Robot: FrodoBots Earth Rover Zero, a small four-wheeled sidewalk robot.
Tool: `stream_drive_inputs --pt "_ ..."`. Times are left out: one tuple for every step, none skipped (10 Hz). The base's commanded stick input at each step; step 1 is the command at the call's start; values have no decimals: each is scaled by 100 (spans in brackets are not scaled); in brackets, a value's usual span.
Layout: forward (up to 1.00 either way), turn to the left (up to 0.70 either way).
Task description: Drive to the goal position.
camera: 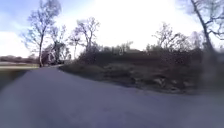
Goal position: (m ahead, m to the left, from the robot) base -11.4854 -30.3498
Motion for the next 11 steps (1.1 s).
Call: stream_drive_inputs --pt "100 -40" --pt "100 -40" --pt "100 -40" --pt "100 -40" --pt "100 -40" --pt "69 -58" --pt "0 -100" --pt "0 -100" --pt "0 -100" --pt "0 -100" --pt "0 -100"
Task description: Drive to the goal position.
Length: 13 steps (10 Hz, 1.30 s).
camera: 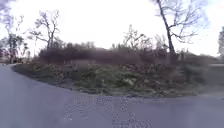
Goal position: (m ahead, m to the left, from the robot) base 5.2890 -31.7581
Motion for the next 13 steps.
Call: stream_drive_inputs --pt "0 -100" --pt "0 -100" --pt "0 -100" --pt "0 -100" --pt "0 -100" --pt "0 -100" --pt "0 -100" --pt "6 -55" --pt "44 -29" --pt "100 -40" --pt "100 -40" --pt "100 -40" --pt "100 -40"
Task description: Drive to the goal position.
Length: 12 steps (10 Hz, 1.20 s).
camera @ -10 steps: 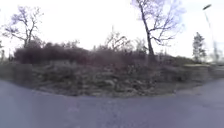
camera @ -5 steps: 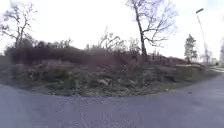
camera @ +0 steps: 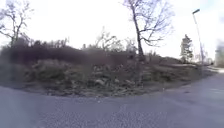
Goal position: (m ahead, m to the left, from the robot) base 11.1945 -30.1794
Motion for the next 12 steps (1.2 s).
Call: stream_drive_inputs --pt "100 -40" --pt "100 -40" --pt "100 -40" --pt "100 -40" --pt "100 -40" --pt "100 -40" --pt "100 -40" --pt "100 -40" --pt "100 -40" --pt "100 -40" --pt "100 -40" --pt "100 -40"
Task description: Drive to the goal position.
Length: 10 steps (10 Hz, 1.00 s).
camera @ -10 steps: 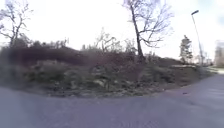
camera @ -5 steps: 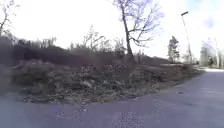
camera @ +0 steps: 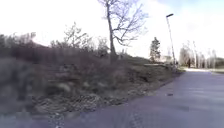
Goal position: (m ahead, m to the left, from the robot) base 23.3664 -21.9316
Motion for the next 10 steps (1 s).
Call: stream_drive_inputs --pt "100 -40" --pt "100 -40" --pt "100 -40" --pt "100 -40" --pt "100 -40" --pt "100 -40" --pt "81 -43" --pt "44 -44" --pt "4 -48" --pt "0 -100"
